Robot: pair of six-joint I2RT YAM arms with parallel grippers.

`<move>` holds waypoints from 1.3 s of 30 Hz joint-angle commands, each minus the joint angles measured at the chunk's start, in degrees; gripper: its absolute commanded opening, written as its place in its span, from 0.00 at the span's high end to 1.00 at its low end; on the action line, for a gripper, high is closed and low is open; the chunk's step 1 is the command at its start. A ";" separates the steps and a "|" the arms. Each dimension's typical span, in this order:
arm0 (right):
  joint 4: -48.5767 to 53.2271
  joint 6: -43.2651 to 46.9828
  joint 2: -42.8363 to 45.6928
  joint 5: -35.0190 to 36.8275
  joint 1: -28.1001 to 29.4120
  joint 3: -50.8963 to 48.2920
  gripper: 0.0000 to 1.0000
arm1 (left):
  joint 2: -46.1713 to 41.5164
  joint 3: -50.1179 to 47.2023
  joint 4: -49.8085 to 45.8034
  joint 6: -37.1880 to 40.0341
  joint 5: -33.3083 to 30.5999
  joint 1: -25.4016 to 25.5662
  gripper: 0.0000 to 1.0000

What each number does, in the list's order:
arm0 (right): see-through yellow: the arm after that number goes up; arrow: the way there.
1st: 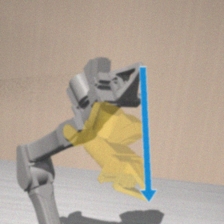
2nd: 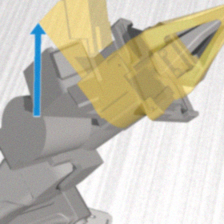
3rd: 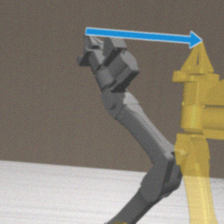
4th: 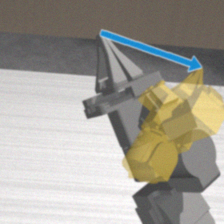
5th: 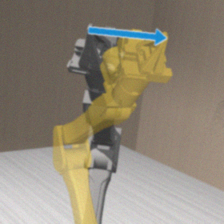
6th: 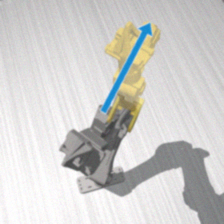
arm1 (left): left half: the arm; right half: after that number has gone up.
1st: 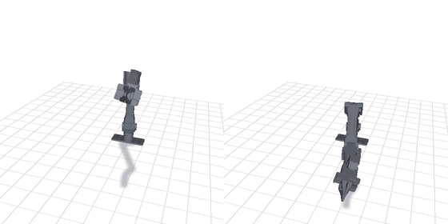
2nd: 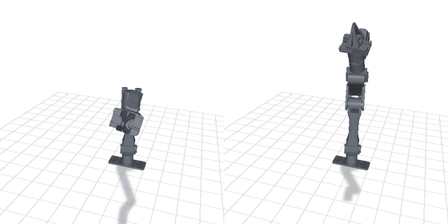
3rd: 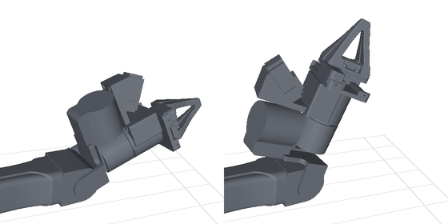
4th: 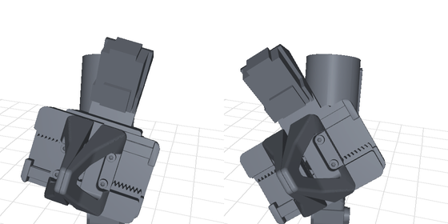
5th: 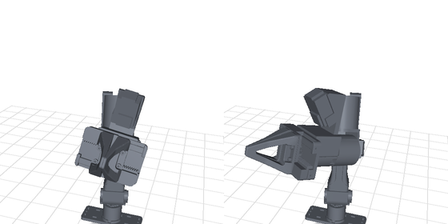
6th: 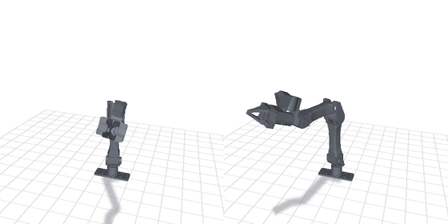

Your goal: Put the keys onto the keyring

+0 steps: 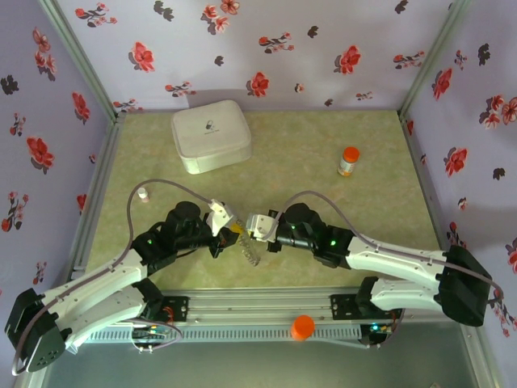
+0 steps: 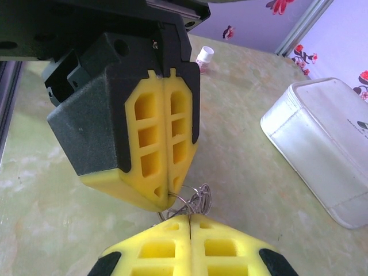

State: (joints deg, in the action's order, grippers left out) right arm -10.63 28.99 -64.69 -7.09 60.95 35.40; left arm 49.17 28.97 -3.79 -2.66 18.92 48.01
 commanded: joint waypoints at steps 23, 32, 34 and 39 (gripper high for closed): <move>-0.61 -3.67 2.79 -0.17 -0.16 -2.43 1.00 | -4.18 -2.03 6.32 4.61 -2.22 0.33 1.00; 14.57 -10.02 -1.53 1.58 -0.79 -1.76 1.00 | -5.57 -5.87 12.02 10.34 -2.13 0.33 1.00; 14.67 -10.02 -3.92 2.58 -0.81 -1.58 1.00 | -5.58 -6.62 13.78 11.63 -2.13 0.30 1.00; 9.30 -11.56 -9.54 2.60 -0.85 -1.80 1.00 | -5.40 -8.03 16.79 13.05 -2.36 0.33 1.00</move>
State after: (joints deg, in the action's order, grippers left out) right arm 0.71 19.77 -72.88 -5.52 60.36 33.58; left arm 44.60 21.37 6.87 7.77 16.91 48.01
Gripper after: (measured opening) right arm 0.049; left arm 0.041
